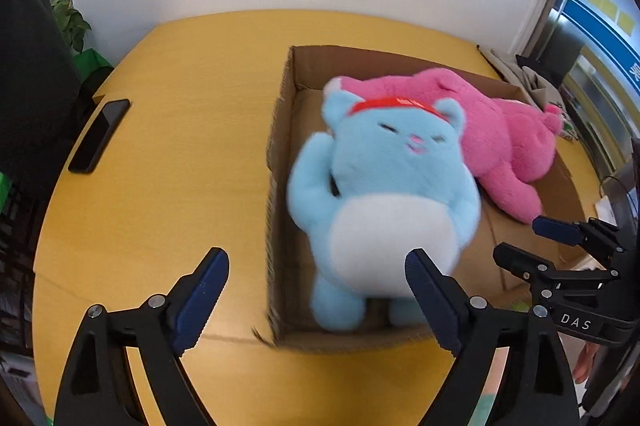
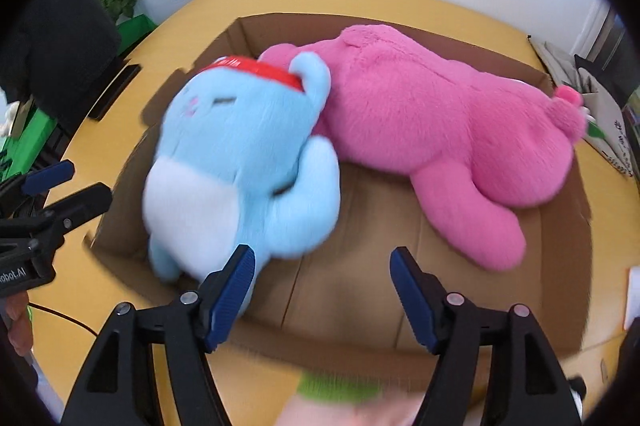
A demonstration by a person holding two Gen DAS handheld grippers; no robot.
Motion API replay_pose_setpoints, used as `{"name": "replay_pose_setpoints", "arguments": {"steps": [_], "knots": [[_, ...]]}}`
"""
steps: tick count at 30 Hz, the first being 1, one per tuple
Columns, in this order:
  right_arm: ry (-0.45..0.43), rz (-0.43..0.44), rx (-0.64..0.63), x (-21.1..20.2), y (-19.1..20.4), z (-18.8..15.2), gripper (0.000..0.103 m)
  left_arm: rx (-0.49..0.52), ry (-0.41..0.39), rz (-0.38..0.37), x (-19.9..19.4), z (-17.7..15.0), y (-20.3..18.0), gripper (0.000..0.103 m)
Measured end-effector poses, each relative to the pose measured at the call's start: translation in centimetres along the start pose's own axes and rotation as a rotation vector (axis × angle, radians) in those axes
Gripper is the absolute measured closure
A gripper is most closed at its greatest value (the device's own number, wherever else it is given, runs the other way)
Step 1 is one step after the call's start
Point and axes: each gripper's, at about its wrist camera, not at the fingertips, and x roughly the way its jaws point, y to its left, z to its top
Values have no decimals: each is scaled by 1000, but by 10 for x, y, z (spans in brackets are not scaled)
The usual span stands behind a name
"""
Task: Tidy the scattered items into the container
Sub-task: 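Open the right gripper and move it to the pink-and-teal pig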
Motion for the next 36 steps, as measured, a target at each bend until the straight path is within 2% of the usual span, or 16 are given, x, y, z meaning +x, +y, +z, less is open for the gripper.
{"name": "replay_pose_setpoints", "arguments": {"steps": [6,12,18,36], "knots": [[-45,-52,-9,-37,1,-23,33,-35,-25,-10,-21,-27,-25,10],[-69,-87,0,-63,-11,-45,33,-3,-57,-11,-39,-38,-57,10],[-59,-82,6,-66,-21,-57,33,27,-68,-18,-49,-44,-78,10],[-63,-63,27,-68,-36,-69,33,51,-52,-20,-49,-53,-95,10]]}}
